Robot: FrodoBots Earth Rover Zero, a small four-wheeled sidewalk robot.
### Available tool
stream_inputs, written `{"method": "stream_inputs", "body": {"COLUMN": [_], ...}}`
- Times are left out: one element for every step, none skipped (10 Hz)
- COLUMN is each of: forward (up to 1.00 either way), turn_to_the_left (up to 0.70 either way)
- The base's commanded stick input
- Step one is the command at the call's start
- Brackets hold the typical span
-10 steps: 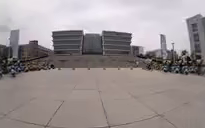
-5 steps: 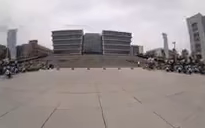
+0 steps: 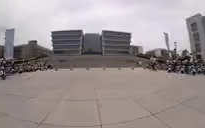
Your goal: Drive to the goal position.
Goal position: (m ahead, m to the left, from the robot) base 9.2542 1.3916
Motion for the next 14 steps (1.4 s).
{"method": "stream_inputs", "body": {"forward": [0.7, 0.7, 0.7, 0.7, 0.7, 0.7, 0.7, 0.7, 0.7, 0.7, 0.7, 0.7, 0.7, 0.7], "turn_to_the_left": [0.01, 0.02, 0.1, 0.15, 0.15, 0.15, 0.15, 0.15, 0.15, 0.1, 0.05, 0.02, 0.02, 0.02]}}
